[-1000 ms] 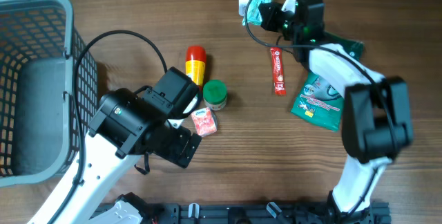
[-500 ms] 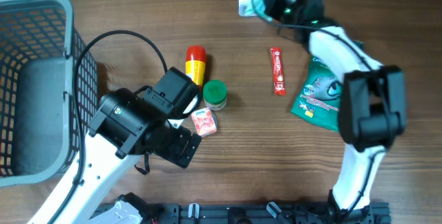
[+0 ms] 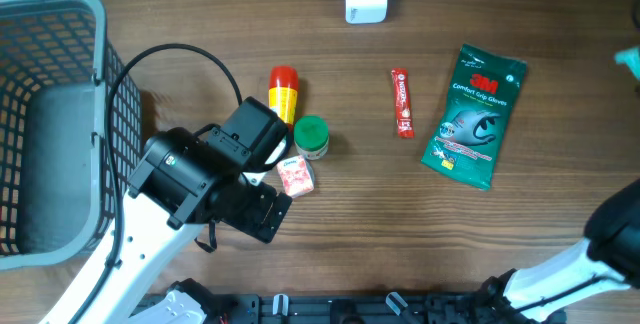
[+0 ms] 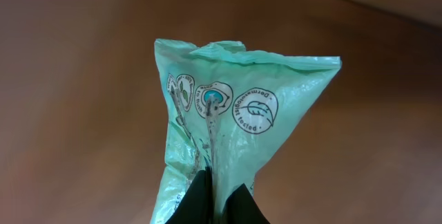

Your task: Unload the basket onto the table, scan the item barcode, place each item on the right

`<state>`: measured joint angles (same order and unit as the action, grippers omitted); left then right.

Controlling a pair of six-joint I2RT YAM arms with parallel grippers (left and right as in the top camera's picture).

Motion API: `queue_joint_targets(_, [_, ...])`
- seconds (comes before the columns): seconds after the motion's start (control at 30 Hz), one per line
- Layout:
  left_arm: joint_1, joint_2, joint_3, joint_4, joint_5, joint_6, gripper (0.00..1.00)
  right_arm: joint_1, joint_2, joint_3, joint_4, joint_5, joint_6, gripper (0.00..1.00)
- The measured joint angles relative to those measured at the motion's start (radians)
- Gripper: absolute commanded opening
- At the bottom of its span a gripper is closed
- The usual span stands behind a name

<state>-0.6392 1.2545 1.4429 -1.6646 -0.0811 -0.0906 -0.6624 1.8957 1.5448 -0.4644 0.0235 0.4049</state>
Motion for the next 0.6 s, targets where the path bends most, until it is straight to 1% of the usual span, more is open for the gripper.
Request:
queue_joint_targets(0.07, [0.000, 0.000, 0.000, 0.000, 0.000, 0.000, 1.00, -0.045, 0.065, 0.000, 0.000, 0.061, -0.011, 0.06])
queue_joint_targets(0.1, [0.000, 0.000, 0.000, 0.000, 0.000, 0.000, 1.00, -0.069, 0.100, -0.002, -0.002, 0.092, -0.014, 0.08])
queue_joint_targets(0.13, [0.000, 0.000, 0.000, 0.000, 0.000, 0.000, 1.00, -0.096, 0.137, -0.006, -0.007, 0.119, -0.018, 0.17])
queue_joint_targets(0.17, [0.000, 0.000, 0.000, 0.000, 0.000, 0.000, 1.00, -0.118, 0.159, -0.011, -0.012, 0.136, -0.018, 0.33])
queue_joint_targets(0.2, [0.000, 0.000, 0.000, 0.000, 0.000, 0.000, 1.00, -0.143, 0.172, -0.020, -0.016, 0.147, -0.013, 0.58])
queue_joint_targets(0.23, [0.000, 0.000, 0.000, 0.000, 0.000, 0.000, 1.00, -0.163, 0.174, -0.021, -0.020, 0.146, -0.014, 0.79])
queue_joint_targets(0.27, [0.000, 0.000, 0.000, 0.000, 0.000, 0.000, 1.00, -0.178, 0.174, -0.020, -0.016, 0.142, -0.011, 0.95])
queue_joint_targets(0.3, [0.000, 0.000, 0.000, 0.000, 0.000, 0.000, 1.00, -0.192, 0.171, -0.018, -0.014, 0.132, -0.011, 1.00])
queue_joint_targets(0.4, [0.000, 0.000, 0.000, 0.000, 0.000, 0.000, 1.00, -0.192, 0.156, -0.018, -0.031, 0.062, -0.011, 0.99])
queue_joint_targets(0.47, [0.000, 0.000, 0.000, 0.000, 0.000, 0.000, 1.00, -0.159, 0.114, -0.018, -0.064, 0.004, -0.010, 0.99])
queue_joint_targets(0.6, [0.000, 0.000, 0.000, 0.000, 0.000, 0.000, 1.00, 0.018, -0.033, -0.009, -0.172, -0.051, -0.010, 1.00])
